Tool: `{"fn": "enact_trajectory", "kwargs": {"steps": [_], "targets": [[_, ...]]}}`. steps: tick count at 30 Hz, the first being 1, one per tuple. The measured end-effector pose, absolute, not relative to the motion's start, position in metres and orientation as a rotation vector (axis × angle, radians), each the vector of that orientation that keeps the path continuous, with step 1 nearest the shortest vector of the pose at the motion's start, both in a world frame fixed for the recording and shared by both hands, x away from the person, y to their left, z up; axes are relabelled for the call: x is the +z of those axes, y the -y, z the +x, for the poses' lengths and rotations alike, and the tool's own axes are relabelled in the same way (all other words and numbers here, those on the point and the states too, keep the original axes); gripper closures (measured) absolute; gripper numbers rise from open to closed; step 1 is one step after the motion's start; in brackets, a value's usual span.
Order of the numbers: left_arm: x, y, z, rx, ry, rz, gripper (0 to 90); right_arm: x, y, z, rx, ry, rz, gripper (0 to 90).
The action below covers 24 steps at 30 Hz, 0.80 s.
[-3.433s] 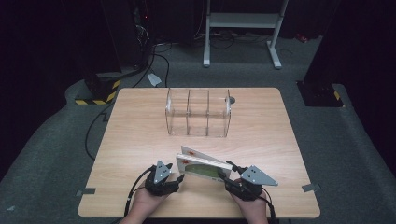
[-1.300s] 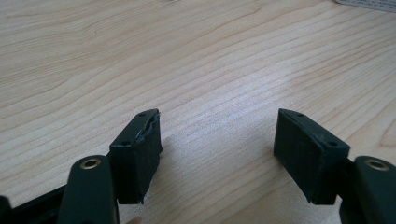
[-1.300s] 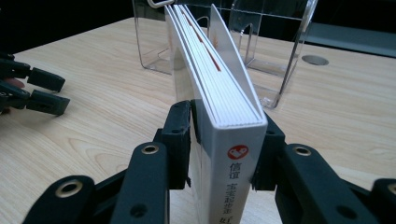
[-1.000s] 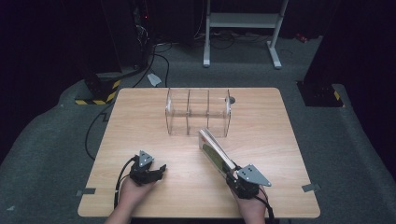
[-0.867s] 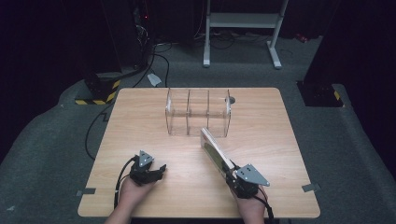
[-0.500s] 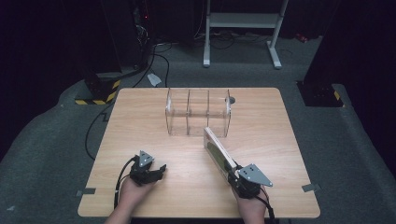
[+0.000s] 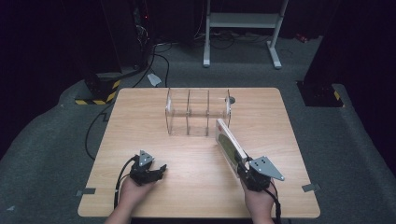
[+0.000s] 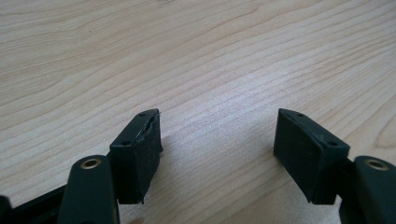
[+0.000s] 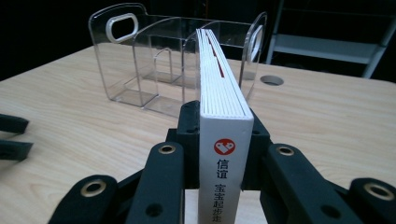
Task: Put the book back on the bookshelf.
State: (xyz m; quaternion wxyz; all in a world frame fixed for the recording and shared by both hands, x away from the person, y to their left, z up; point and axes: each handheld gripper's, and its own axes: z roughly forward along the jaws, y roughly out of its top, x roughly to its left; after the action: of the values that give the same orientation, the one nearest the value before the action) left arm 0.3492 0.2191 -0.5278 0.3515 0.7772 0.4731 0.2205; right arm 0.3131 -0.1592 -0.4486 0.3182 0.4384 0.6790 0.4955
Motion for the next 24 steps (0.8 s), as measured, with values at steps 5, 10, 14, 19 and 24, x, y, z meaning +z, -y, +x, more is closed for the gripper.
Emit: {"fn": "enact_trajectory", "kwargs": {"steps": [5, 10, 14, 19, 24], "targets": [[-0.528, -0.219, 0.349, 0.567, -1.225, 2.012, 32.0, -0.442, 0.153, 0.328, 1.272, -1.772, 1.165, 75.3], [-0.528, -0.219, 0.349, 0.567, -1.225, 2.012, 32.0, -0.437, 0.144, 0.344, 1.262, -1.758, 1.150, 75.2], [-0.528, -0.219, 0.349, 0.566, -1.226, 2.010, 32.0, -0.436, 0.135, 0.356, 1.246, -1.748, 1.147, 75.2], [-0.528, -0.219, 0.349, 0.567, -1.227, 2.009, 32.0, -0.437, 0.128, 0.371, 1.226, -1.739, 1.174, 75.2], [-0.528, -0.219, 0.349, 0.567, -1.227, 2.009, 32.1, -0.440, 0.121, 0.383, 1.200, -1.733, 1.162, 75.2]]}}
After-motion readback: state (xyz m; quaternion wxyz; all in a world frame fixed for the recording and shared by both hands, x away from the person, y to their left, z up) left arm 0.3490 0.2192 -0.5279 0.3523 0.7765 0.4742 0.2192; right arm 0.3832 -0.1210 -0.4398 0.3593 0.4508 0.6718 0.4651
